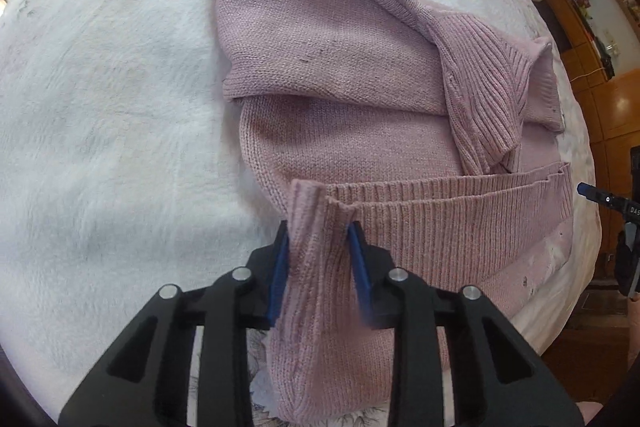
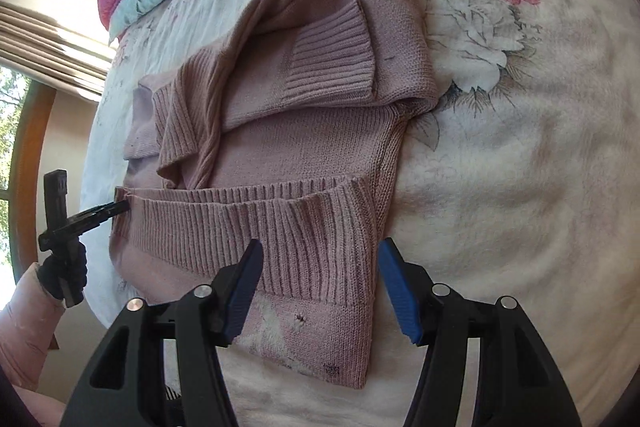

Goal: Fold small clothes
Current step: 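Grasp the folded sweater edge with the left tool while the right tool grasps beside it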

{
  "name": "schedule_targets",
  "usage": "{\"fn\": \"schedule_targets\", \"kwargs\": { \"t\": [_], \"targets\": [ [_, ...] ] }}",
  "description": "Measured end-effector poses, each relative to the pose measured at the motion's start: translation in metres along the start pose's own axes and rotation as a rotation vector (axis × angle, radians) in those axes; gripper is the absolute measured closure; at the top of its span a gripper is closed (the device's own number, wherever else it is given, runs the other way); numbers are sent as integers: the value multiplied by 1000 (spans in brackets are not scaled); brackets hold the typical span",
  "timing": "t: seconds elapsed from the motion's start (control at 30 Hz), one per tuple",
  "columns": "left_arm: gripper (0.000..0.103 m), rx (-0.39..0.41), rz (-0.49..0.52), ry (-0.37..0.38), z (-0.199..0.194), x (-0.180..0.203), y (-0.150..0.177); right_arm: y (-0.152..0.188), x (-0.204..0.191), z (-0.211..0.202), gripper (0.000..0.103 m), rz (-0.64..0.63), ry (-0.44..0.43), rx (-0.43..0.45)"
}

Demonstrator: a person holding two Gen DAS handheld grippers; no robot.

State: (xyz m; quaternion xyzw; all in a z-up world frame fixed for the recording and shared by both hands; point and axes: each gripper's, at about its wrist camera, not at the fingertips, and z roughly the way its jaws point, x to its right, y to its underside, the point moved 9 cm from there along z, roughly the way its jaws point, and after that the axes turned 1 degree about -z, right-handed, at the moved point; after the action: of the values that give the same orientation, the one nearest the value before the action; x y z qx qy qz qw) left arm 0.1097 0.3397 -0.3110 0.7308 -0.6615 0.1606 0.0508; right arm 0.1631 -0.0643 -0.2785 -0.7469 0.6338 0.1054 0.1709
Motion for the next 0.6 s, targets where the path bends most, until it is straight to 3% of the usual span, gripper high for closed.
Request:
{"fn": "schedule_targets", "kwargs": {
  "t": [0.03,0.13,0.27,0.33,0.4,0.43,0.5,0.6],
  "targets": [
    [90,17,1,9,-6,2,0,-2,-2,2,42,-23,11,-4],
    [91,60,-5,44,-21,8,0,-8,-7,11,42,-79,47,-16],
    [91,66,17,25,-22,12,4,-15,-6,28,42,-129,108,-42],
    [91,61,26,-3,-20,12,4,-14,-5,35,56,-157,138,-57],
    [91,68,26,-25,-22,15,6,-12,-9,35,86,-199,143,-62],
    [91,77,31,-34,-25,15,7,-10,-12,33,92,-218,142,-59],
    [92,89,49,-46,-32,18,12,-6,-22,26,95,-247,106,-42],
    [92,111,61,-7,-43,25,21,1,-37,10,95,-275,54,-7]
  ]
}}
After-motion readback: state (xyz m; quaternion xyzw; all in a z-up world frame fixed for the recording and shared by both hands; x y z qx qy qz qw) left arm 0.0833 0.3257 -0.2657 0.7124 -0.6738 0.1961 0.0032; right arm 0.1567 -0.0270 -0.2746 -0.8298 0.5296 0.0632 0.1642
